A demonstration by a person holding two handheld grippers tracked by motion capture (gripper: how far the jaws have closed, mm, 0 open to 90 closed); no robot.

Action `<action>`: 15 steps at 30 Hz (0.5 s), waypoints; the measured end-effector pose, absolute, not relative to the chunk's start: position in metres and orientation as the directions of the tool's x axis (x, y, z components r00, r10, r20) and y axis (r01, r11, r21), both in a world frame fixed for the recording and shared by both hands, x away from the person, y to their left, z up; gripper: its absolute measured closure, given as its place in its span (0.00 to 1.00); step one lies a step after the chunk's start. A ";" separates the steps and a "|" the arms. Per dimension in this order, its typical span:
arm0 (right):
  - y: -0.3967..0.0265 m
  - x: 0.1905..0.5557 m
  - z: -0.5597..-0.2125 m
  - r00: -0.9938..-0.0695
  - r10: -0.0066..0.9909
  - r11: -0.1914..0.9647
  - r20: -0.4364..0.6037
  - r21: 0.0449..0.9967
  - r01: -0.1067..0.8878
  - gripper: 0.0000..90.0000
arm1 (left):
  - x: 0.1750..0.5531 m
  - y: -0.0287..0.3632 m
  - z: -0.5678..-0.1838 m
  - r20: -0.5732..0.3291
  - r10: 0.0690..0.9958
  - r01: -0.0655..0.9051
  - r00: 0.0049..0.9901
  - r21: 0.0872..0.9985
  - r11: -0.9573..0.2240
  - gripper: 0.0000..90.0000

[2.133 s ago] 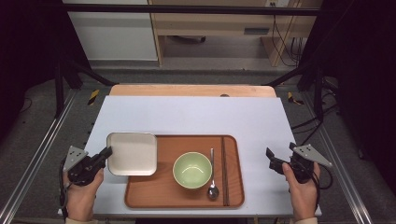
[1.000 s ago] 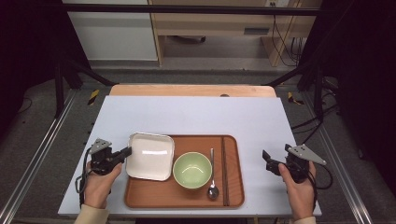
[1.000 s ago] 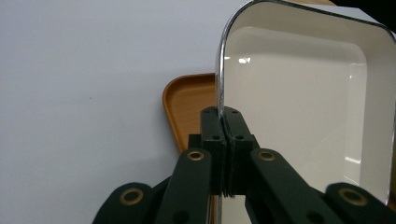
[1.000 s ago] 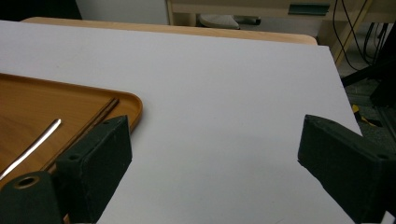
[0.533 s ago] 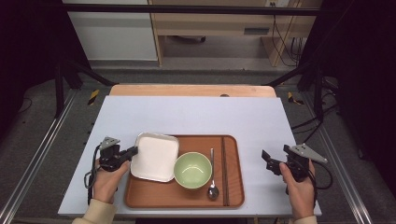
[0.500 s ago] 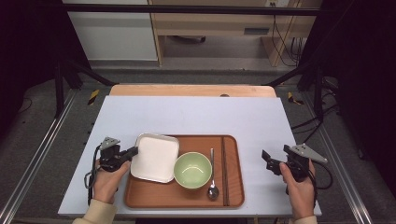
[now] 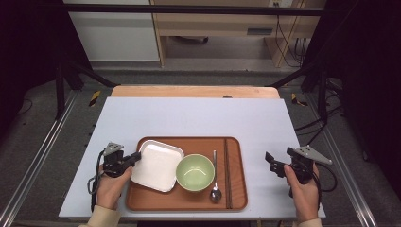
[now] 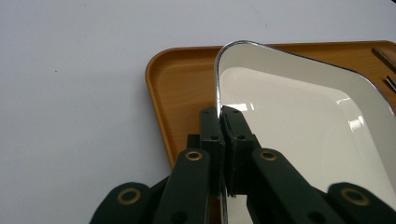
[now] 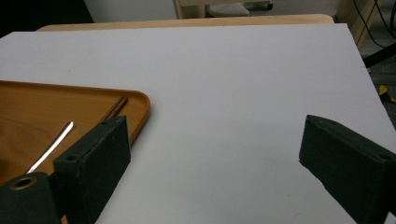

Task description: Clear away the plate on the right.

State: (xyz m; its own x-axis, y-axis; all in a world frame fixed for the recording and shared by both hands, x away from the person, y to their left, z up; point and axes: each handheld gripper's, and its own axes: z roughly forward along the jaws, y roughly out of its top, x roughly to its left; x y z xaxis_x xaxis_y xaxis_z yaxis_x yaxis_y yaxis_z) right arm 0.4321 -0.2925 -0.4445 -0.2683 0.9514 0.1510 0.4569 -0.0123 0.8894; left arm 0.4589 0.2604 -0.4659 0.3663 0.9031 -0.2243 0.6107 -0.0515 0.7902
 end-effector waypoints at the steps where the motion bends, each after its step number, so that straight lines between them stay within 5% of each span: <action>1: -0.293 0.432 -0.444 -0.270 0.951 -0.012 0.151 0.890 0.456 0.10 | 0.459 0.260 -0.467 -0.229 0.902 0.610 0.367 0.791 -0.047 0.97; 9: -0.293 0.432 -0.444 -0.270 0.950 -0.020 0.159 0.890 0.456 0.10 | 0.459 0.259 -0.470 -0.219 0.898 0.592 0.381 0.804 -0.055 0.96; 15: -0.290 0.431 -0.444 -0.276 0.949 -0.014 0.153 0.895 0.446 0.10 | 0.453 0.255 -0.460 -0.115 0.905 0.494 0.409 0.862 -0.114 0.81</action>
